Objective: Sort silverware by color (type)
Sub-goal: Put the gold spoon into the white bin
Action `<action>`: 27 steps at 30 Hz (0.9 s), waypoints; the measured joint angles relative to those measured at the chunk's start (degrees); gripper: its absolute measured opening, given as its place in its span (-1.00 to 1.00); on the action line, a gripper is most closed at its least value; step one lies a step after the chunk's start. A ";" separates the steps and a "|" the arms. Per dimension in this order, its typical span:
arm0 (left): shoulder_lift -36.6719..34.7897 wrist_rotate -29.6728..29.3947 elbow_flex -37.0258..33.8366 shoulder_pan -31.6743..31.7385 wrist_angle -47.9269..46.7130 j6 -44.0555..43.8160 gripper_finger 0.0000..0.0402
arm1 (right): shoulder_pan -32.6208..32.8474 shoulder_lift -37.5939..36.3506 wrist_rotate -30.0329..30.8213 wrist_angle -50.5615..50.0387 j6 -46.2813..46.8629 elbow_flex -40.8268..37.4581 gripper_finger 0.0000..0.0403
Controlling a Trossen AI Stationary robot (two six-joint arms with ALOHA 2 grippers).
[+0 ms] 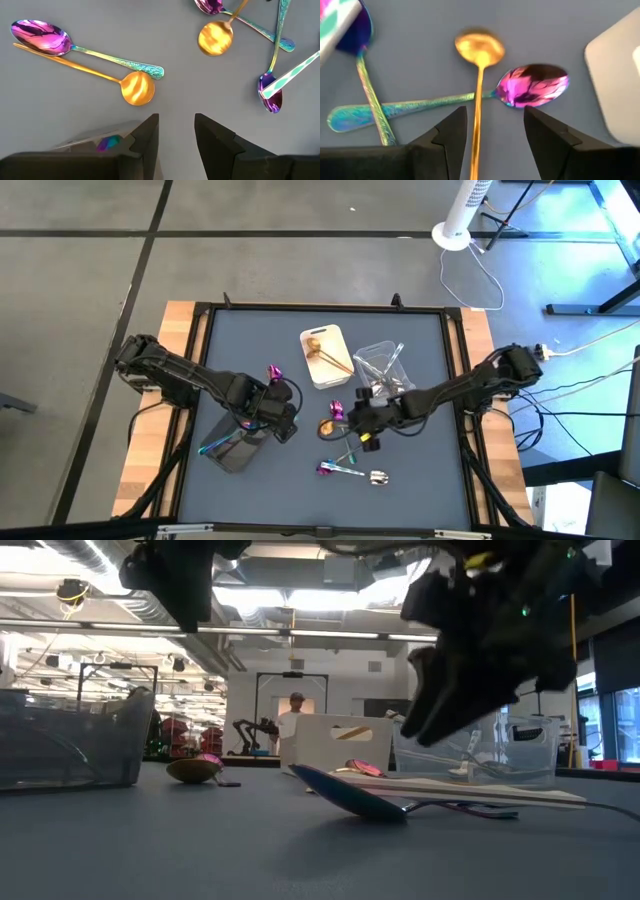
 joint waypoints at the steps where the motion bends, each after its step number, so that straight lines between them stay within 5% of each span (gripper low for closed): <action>1: 0.00 0.02 0.00 0.00 -0.02 0.00 -0.40 | 0.02 0.69 0.00 0.02 -0.02 0.00 -0.08; 27: 0.00 -0.44 0.00 0.00 0.04 -0.04 -0.40 | 0.15 6.75 -1.05 0.37 0.00 0.09 -0.08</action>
